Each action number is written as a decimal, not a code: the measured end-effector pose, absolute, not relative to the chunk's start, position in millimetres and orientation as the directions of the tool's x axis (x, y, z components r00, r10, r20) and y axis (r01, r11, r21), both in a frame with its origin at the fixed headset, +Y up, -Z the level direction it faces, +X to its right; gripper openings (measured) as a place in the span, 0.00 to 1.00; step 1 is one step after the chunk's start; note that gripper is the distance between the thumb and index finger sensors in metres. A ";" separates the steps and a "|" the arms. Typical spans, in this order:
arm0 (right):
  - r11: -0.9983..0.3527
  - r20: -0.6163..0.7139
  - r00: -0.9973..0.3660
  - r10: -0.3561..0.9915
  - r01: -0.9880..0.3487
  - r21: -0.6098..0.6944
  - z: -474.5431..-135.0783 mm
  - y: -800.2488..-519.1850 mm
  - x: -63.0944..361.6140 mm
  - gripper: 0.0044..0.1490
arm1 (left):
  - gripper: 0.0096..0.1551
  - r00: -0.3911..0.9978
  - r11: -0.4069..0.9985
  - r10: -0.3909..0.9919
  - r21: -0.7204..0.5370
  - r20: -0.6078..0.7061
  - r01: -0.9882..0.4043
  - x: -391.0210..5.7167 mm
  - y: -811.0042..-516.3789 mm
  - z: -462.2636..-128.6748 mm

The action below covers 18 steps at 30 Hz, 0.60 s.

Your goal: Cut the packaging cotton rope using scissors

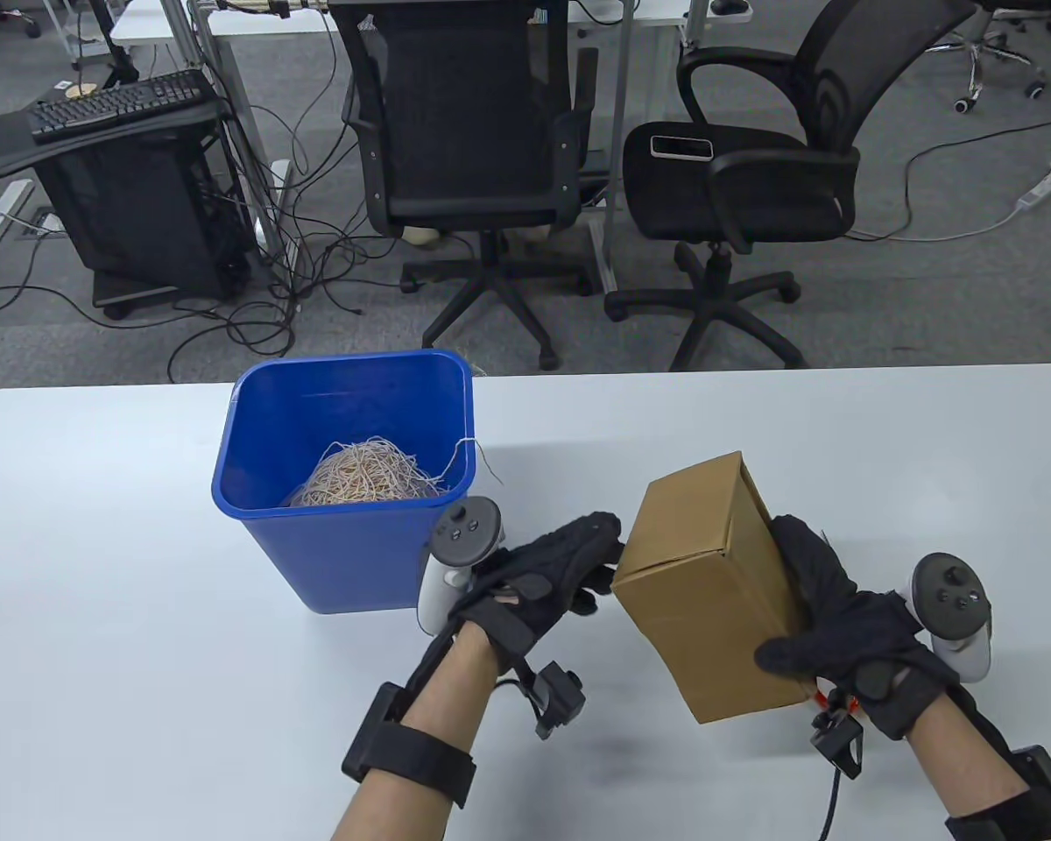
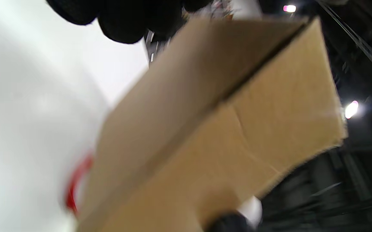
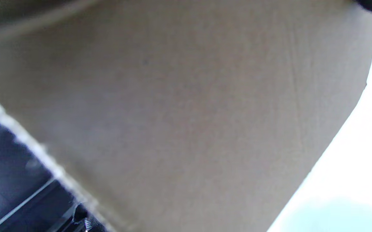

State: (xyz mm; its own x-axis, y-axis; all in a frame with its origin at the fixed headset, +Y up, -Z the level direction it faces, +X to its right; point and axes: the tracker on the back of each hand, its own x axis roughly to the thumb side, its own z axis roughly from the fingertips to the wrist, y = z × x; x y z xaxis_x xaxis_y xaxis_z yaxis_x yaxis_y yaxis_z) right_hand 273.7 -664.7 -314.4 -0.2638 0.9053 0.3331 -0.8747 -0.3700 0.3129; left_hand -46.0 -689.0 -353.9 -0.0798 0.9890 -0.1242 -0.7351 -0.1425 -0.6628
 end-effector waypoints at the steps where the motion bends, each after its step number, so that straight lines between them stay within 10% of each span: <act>1: -0.387 0.334 -0.279 0.900 -0.866 0.318 -315.3 -665.5 271.7 0.85 | 0.57 -0.138 -0.228 0.973 -0.679 -0.185 -0.698 -41.4 -700.8 -350.6; 18: -0.564 0.387 -0.438 0.811 -0.760 0.323 -334.8 -667.0 222.5 0.66 | 0.61 -0.537 -0.679 0.725 -0.578 -0.431 -0.453 -35.6 -799.3 -330.4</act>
State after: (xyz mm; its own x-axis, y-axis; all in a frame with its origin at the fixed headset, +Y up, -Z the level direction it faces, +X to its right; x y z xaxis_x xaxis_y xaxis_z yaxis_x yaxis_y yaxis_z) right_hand 222.5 -667.0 -334.8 -0.4380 0.8114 0.3869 -0.7599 -0.5642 0.3229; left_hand -35.6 -799.3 -330.4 -0.5373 0.7249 -0.4310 -0.4529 -0.6791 -0.5776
